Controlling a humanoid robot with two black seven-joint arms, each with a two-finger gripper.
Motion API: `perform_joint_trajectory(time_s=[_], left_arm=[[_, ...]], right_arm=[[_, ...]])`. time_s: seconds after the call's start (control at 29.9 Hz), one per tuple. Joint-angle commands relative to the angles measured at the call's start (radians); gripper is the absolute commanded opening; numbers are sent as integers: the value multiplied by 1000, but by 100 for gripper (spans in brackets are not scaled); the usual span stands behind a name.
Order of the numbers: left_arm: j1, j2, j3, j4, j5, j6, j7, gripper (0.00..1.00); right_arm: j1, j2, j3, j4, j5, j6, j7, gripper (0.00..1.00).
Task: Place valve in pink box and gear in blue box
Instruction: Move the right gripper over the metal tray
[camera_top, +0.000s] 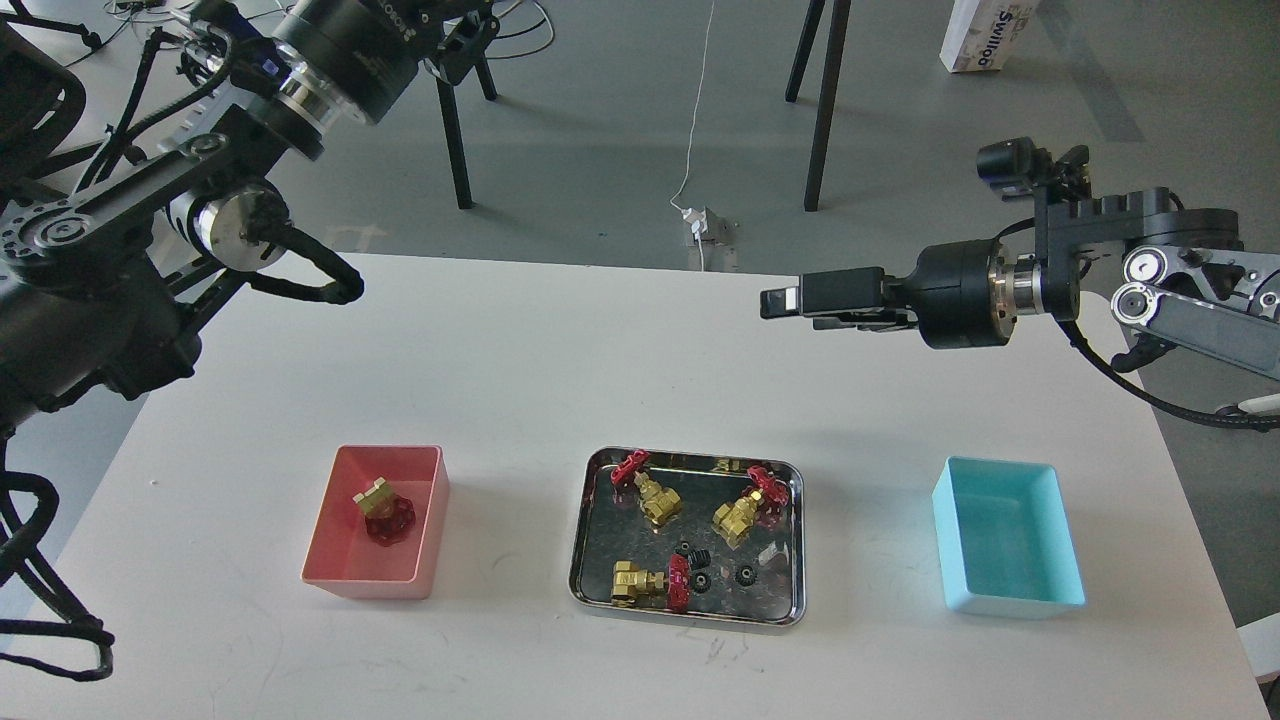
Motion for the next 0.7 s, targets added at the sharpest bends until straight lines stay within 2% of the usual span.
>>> perform_joint_trajectory(time_s=[0.0, 0.13, 0.3, 0.47, 0.67], left_arm=[[63, -27, -29, -72, 0, -20, 0, 95], [136, -60, -106, -120, 1, -16, 0, 97], [169, -72, -121, -125, 1, -19, 0, 99], [186, -72, -124, -145, 1, -14, 0, 99], [199, -72, -126, -165, 3, -11, 0, 99]], right_arm=[[28, 24, -116, 68, -230, 5, 0, 99], [147, 120, -324, 102, -292, 5, 2, 99], [164, 245, -372, 100, -322, 5, -1, 97], [181, 311, -374, 93, -462, 5, -4, 76], [157, 375, -381, 38, -533, 5, -10, 71]])
